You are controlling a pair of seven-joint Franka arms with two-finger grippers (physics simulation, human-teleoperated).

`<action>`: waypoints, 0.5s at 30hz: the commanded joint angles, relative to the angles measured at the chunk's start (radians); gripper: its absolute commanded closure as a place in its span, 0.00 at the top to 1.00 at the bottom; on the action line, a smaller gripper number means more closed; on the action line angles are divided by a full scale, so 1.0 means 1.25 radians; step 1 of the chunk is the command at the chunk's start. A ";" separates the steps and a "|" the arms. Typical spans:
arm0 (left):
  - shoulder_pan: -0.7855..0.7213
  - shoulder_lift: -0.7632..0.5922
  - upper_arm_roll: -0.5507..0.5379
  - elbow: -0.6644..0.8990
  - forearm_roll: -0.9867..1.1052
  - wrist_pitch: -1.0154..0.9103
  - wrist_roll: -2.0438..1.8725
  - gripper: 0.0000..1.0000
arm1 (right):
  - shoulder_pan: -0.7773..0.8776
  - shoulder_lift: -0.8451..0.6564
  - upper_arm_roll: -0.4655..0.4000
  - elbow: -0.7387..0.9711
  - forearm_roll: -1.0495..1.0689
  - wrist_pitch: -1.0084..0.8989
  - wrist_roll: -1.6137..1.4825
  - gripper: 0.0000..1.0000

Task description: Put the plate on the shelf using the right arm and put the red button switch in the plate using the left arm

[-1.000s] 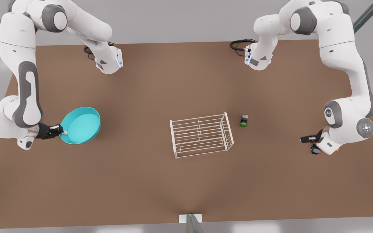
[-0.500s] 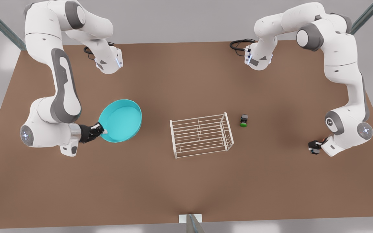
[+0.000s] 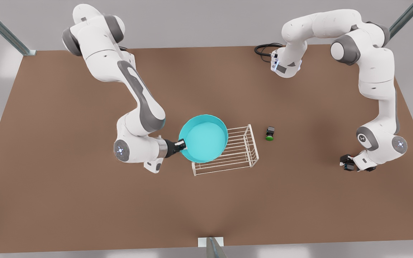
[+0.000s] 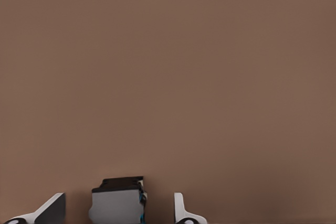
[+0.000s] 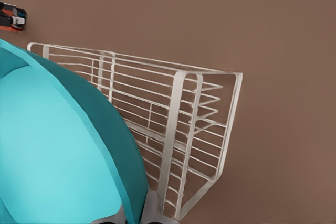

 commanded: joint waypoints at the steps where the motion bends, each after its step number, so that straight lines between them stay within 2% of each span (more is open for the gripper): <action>1: 0.001 0.001 0.000 0.001 -0.010 0.019 0.167 1.00 | 0.020 0.014 0.000 0.008 0.010 0.102 0.401 0.22; 2: 0.001 0.001 0.000 0.001 -0.010 0.021 0.167 1.00 | 0.034 0.015 0.000 0.009 0.010 0.108 0.413 0.22; 3: -0.001 0.001 0.000 0.000 -0.011 0.019 0.166 0.89 | 0.042 0.016 0.000 0.009 0.012 0.123 0.426 0.22; 4: -0.001 0.000 0.000 0.000 -0.011 0.019 0.165 0.67 | 0.052 0.020 0.000 0.008 0.012 0.126 0.431 0.22; 5: -0.001 0.001 0.000 0.000 -0.011 0.021 0.163 0.55 | 0.060 0.021 0.000 0.008 0.011 0.137 0.436 0.22; 8: -0.001 0.000 0.000 -0.001 -0.011 0.021 0.156 0.46 | 0.084 0.030 -0.004 0.003 0.009 0.160 0.440 0.22; 15: -0.003 -0.032 0.005 -0.025 -0.010 0.021 0.069 0.43 | 0.099 0.021 -0.004 -0.053 0.006 0.193 0.443 0.22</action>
